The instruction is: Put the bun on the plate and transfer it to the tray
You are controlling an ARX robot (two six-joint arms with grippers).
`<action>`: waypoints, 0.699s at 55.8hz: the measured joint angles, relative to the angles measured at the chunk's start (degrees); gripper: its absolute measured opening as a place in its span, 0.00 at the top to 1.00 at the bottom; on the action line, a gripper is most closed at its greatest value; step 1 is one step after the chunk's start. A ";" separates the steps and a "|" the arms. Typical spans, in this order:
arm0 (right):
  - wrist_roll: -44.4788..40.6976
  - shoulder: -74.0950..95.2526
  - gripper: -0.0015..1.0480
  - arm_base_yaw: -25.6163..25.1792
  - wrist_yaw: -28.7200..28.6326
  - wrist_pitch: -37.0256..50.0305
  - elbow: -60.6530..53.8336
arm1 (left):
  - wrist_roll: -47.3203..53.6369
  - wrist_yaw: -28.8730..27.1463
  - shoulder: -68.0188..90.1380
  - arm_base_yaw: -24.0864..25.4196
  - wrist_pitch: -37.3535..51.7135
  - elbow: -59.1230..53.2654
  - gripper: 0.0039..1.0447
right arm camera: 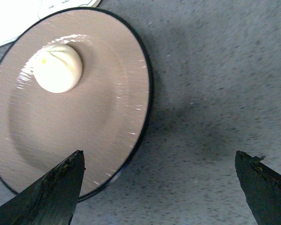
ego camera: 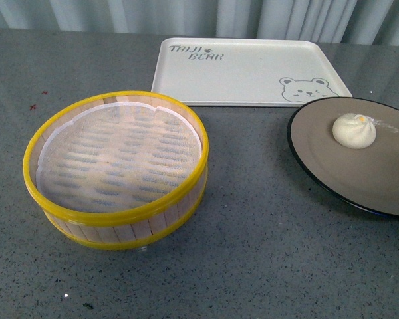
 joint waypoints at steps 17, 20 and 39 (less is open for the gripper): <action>8.90 15.10 0.09 0.20 -7.96 -7.15 9.75 | 0.00 0.02 -0.02 0.00 0.00 0.00 0.06; 10.08 16.79 0.09 0.24 -9.42 -7.45 10.88 | 0.00 0.02 -0.02 0.00 0.00 0.00 0.06; 15.74 25.27 0.09 3.15 -13.25 -7.91 15.69 | 0.00 0.00 0.00 0.00 0.00 0.00 0.06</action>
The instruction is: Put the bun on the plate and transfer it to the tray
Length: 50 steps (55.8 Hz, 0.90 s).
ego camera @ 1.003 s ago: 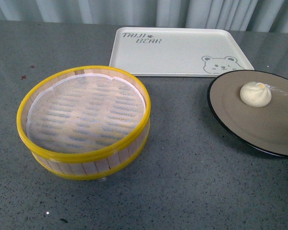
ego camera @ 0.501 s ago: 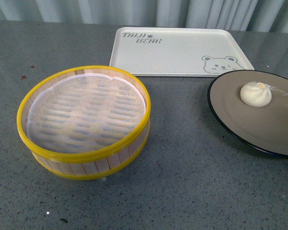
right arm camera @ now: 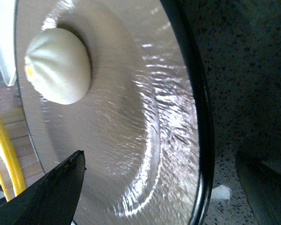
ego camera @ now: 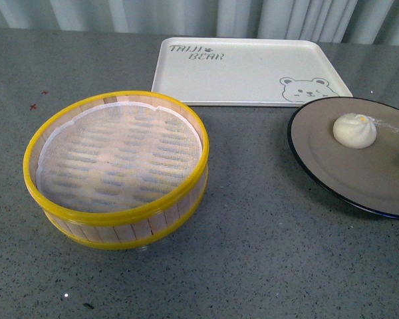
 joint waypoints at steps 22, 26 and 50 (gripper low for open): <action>4.44 3.76 0.48 2.36 2.40 -1.60 4.66 | 0.00 0.02 -0.02 0.00 0.00 0.00 0.06; 5.09 4.13 0.62 2.47 3.23 -2.80 5.77 | 0.00 0.02 -0.02 0.00 0.00 0.00 0.06; 9.53 0.74 0.97 1.84 -1.97 1.49 1.84 | 0.00 -0.02 -0.02 0.00 0.00 0.00 0.06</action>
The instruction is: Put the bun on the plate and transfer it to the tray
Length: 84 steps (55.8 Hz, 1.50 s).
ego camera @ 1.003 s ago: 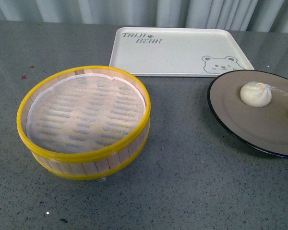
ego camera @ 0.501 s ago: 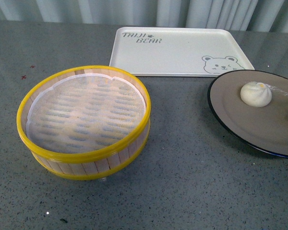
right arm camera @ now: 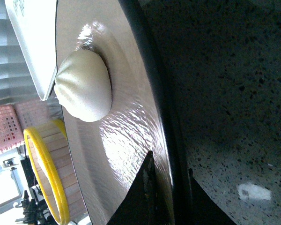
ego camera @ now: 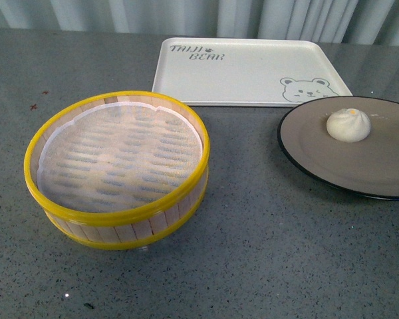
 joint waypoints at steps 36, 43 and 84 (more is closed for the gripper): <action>16.59 -0.61 0.97 3.80 -8.31 22.95 -0.33 | 0.00 0.04 0.02 0.00 0.00 0.00 0.06; 20.26 5.53 0.97 7.04 -6.40 22.18 9.11 | 0.00 0.02 0.00 0.00 0.00 0.00 0.06; 28.85 36.09 0.97 15.72 0.90 1.01 62.10 | 0.00 0.04 0.00 0.00 0.00 0.00 0.06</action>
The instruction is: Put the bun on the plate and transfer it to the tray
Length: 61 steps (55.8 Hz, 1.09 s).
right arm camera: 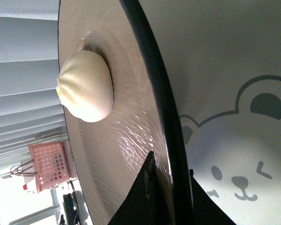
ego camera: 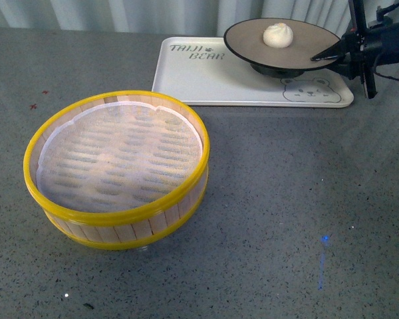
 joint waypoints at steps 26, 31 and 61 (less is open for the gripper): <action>-3.82 1.42 0.97 -0.22 2.97 -8.07 3.80 | 0.00 0.00 0.00 0.00 0.00 0.00 0.06; -5.77 1.46 0.87 -0.20 4.74 -10.38 5.14 | 0.00 0.00 0.00 0.00 0.00 0.00 0.06; -30.67 -7.13 0.09 -0.31 27.43 -13.14 -1.22 | 0.00 -0.02 0.00 0.00 0.00 0.00 0.06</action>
